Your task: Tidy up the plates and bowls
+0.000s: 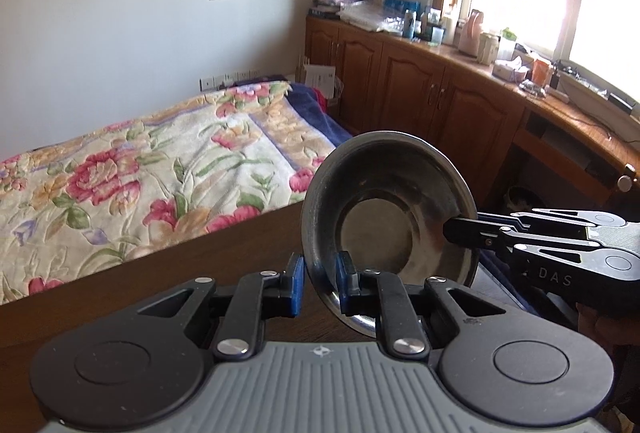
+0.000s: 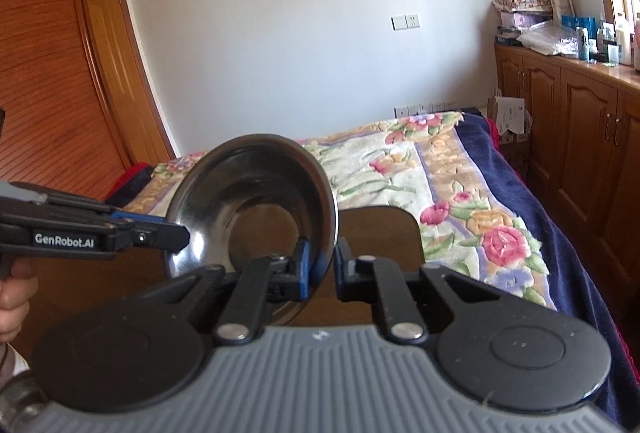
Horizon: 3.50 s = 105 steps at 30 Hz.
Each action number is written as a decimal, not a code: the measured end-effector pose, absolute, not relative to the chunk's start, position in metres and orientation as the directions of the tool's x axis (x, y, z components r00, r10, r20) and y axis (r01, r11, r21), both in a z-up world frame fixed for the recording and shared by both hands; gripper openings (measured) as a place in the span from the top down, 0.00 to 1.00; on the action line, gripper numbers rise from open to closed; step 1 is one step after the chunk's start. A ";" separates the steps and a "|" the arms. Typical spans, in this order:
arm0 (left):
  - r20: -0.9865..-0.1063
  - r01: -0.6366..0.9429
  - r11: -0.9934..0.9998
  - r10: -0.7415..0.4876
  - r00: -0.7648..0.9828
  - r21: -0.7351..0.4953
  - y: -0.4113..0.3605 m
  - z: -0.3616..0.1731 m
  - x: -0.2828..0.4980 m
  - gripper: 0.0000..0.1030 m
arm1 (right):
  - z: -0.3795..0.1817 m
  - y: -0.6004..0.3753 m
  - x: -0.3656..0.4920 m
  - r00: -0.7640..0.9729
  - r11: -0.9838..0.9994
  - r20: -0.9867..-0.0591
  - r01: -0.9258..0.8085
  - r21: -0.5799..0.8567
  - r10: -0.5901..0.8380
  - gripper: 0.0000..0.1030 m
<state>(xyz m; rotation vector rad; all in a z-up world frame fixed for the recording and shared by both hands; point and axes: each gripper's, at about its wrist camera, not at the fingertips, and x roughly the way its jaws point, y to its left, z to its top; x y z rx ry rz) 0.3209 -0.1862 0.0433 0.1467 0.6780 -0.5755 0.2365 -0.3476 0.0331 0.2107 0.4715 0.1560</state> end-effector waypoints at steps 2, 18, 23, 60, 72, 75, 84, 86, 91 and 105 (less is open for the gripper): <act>-0.617 0.549 0.834 -0.461 0.638 -0.056 -0.182 0.049 0.315 0.83 | 0.038 -0.345 0.233 0.884 0.966 -0.423 -0.102 0.236 0.196 0.87; -0.545 0.537 0.842 -0.469 0.695 -0.040 -0.141 0.084 0.246 0.88 | 0.069 -0.318 0.196 0.907 0.969 -0.367 -0.138 0.207 0.207 0.89; -0.520 0.521 0.854 -0.447 0.728 -0.004 -0.126 0.083 0.214 0.88 | 0.072 -0.302 0.179 0.905 0.971 -0.369 -0.155 0.181 0.213 0.89; -0.567 0.517 0.850 -0.475 0.673 -0.098 -0.059 0.026 0.135 0.88 | 0.042 -0.245 0.113 0.847 0.971 -0.479 -0.234 0.056 0.232 0.89; -0.588 0.506 0.856 -0.463 0.663 -0.103 -0.058 0.011 0.132 0.89 | 0.031 -0.236 0.106 0.836 0.966 -0.498 -0.257 0.011 0.228 0.89; -0.590 0.504 0.858 -0.460 0.664 -0.101 -0.058 0.009 0.133 0.89 | 0.030 -0.233 0.104 0.839 0.964 -0.497 -0.265 -0.018 0.222 0.89; -0.590 0.498 0.863 -0.446 0.674 -0.084 -0.064 0.003 0.131 0.87 | 0.024 -0.224 0.101 0.850 0.951 -0.490 -0.284 -0.121 0.191 0.85; -0.588 0.497 0.864 -0.446 0.675 -0.086 -0.063 0.002 0.131 0.87 | 0.024 -0.222 0.101 0.852 0.947 -0.488 -0.289 -0.138 0.188 0.85; -0.586 0.492 0.866 -0.443 0.679 -0.084 -0.063 0.001 0.132 0.87 | 0.025 -0.222 0.101 0.848 0.942 -0.495 -0.300 -0.148 0.192 0.84; -0.572 0.481 0.873 -0.438 0.694 -0.086 -0.063 0.000 0.127 0.87 | 0.025 -0.229 0.104 0.840 0.949 -0.495 -0.302 -0.089 0.221 0.83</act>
